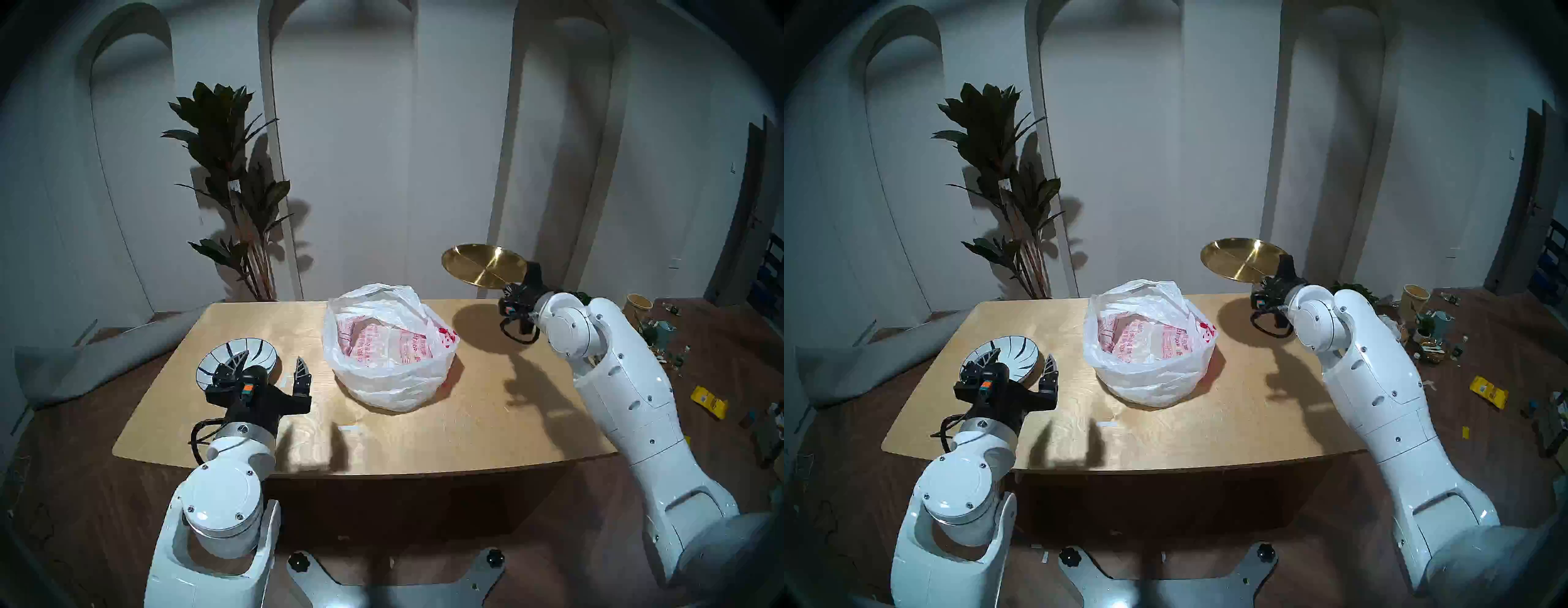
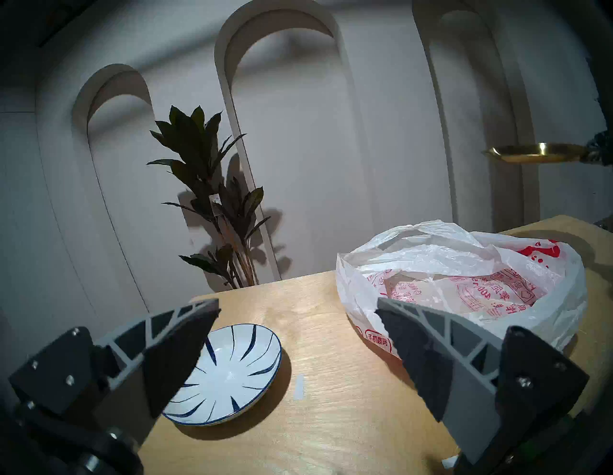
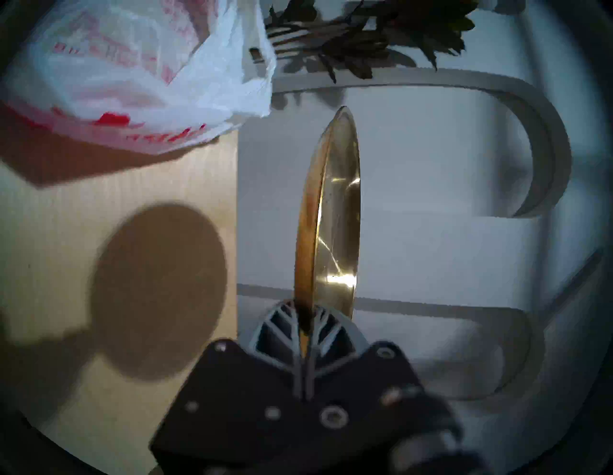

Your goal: Bag the groceries: heavy items first, fragile items on top

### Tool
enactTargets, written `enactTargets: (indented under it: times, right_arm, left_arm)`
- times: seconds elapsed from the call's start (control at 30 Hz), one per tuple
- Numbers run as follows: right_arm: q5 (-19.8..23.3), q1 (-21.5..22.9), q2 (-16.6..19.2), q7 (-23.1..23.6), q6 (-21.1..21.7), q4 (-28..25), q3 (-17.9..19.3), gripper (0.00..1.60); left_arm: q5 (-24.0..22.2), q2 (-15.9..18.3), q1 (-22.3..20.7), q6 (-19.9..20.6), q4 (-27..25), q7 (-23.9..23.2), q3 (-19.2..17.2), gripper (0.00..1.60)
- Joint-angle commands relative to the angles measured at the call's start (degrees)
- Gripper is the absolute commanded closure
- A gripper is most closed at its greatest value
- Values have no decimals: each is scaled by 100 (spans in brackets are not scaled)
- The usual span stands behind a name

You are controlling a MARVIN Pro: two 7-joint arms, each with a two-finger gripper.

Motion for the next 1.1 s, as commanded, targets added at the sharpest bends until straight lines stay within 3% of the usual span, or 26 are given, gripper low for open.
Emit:
enactTargets:
  times: [0.0, 0.2, 0.47, 1.07]
  right_arm:
    - [189, 110, -300, 67, -176, -639, -280, 160]
    - [242, -75, -420, 73, -192, -821, -589, 160]
    - [169, 29, -630, -115, -169, -549, -898, 160]
    - [-51, 888, -1534, -445, -408, 977, -1672, 160]
  left_arm:
    - [-11, -10, -19, -21, -124, 9, -12, 0]
    - [-15, -11, -13, -19, -134, 7, -14, 0]
    - [-18, -12, -9, -16, -141, 5, -15, 0]
    - [-11, -10, -19, -21, -123, 8, -12, 0]
